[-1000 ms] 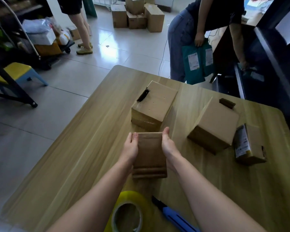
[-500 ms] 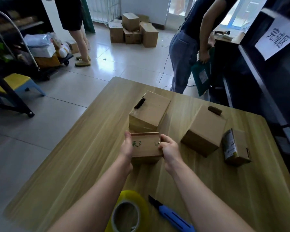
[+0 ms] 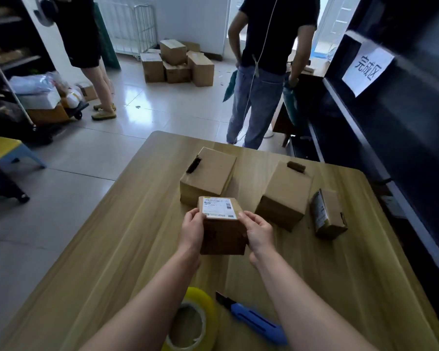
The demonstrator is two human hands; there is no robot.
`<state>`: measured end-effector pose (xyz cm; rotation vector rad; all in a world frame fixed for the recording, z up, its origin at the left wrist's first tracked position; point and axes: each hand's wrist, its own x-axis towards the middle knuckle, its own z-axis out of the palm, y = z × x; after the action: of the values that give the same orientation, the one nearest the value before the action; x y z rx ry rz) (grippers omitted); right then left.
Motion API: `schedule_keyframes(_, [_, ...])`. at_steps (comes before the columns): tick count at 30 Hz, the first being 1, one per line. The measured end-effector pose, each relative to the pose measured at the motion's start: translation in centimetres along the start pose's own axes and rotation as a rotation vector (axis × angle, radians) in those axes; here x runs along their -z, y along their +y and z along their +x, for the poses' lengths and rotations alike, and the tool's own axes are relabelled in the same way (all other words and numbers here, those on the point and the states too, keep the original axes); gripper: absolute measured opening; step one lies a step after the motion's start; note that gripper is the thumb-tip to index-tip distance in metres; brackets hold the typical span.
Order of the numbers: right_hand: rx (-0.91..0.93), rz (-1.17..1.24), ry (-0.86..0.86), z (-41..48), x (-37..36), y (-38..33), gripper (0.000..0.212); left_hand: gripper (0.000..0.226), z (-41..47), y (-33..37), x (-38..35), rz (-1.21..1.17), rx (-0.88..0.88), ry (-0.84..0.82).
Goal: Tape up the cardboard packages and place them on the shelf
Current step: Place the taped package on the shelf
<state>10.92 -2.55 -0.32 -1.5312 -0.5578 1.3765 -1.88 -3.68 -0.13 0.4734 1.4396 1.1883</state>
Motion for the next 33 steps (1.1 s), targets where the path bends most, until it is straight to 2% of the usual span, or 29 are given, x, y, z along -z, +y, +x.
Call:
schedule_keyframes(4, [0.053, 0.117, 0.011, -1.0, 1.6, -1.5, 0.031, 0.026, -1.5, 1.2, -1.8, 0.011, -0.074, -0.091])
schedule_keyframes(10, [0.184, 0.172, 0.119, -1.9, 5.1, -4.1, 0.039, 0.027, -3.6, 2.7, -5.2, 0.035, -0.156, -0.228])
schedule_keyframes(13, [0.245, 0.188, 0.155, -3.0, 7.3, -5.6, 0.039, 0.032, -4.7, 3.2, -7.3, 0.049, -0.187, -0.315])
schedule_keyframes(22, [0.411, 0.23, 0.26, -7.4, 15.1, -10.0, 0.042, 0.028, -10.4, 4.0, -14.1, 0.053, -0.266, -0.533])
schedule_keyframes(33, [0.562, 0.211, 0.414, -15.5, 27.0, -13.2, 0.042, 0.033, -21.6, 1.8, -22.2, 0.079, -0.302, -0.769])
